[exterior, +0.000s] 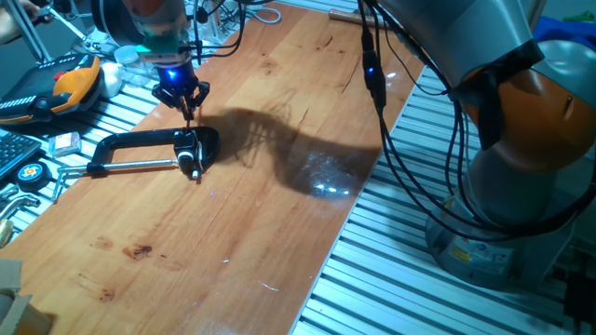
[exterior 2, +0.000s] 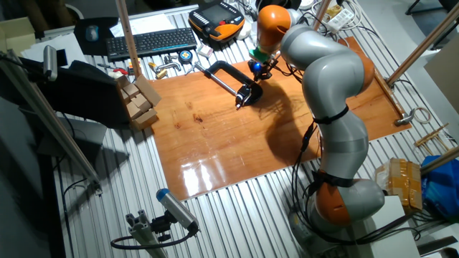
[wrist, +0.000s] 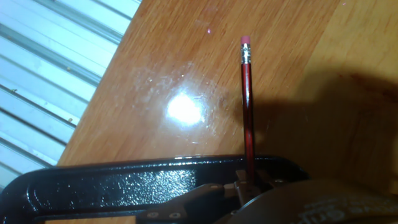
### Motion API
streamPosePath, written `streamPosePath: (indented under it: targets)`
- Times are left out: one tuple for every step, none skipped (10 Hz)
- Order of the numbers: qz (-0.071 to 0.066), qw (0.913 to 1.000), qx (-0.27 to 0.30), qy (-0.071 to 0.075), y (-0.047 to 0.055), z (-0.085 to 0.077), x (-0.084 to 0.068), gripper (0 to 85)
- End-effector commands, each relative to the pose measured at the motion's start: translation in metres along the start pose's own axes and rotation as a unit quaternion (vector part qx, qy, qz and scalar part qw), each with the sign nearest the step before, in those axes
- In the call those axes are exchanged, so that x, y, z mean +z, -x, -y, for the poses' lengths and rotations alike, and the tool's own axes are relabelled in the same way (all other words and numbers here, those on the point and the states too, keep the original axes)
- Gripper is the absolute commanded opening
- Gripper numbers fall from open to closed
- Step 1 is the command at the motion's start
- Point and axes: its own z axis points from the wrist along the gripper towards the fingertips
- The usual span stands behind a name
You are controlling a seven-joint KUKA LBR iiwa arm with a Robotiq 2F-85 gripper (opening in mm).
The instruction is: Insert the pencil into the pencil sharpener
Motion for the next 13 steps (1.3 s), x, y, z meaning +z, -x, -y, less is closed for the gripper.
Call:
streamPosePath:
  targets:
    - [0.000, 1.0000, 0.001, 0.000, -0.002, 0.000, 0.000, 0.0]
    - [0.000, 1.0000, 0.001, -0.001, -0.004, 0.000, 0.000, 0.0]
    - [0.000, 1.0000, 0.001, -0.002, -0.005, 0.000, -0.001, 0.0]
    - [0.001, 1.0000, 0.001, -0.004, -0.006, 0.000, -0.002, 0.0]
    - [0.001, 1.0000, 0.001, -0.004, -0.007, 0.000, -0.001, 0.0]
    - [0.001, 1.0000, 0.001, -0.004, -0.007, 0.000, -0.001, 0.0]
    - [0.001, 1.0000, 0.000, -0.004, -0.008, 0.000, -0.001, 0.0]
    - [0.001, 1.0000, -0.001, -0.004, -0.009, 0.000, -0.001, 0.0]
    - [0.002, 1.0000, -0.001, -0.005, -0.011, 0.001, 0.000, 0.0]
    - [0.001, 1.0000, -0.001, -0.006, -0.012, 0.001, -0.001, 0.0]
    - [0.001, 1.0000, -0.001, -0.007, -0.013, 0.001, -0.001, 0.0]
    - [0.001, 1.0000, -0.002, -0.007, -0.013, 0.002, -0.001, 0.0]
    - [0.001, 1.0000, -0.004, -0.007, -0.013, 0.002, 0.000, 0.0]
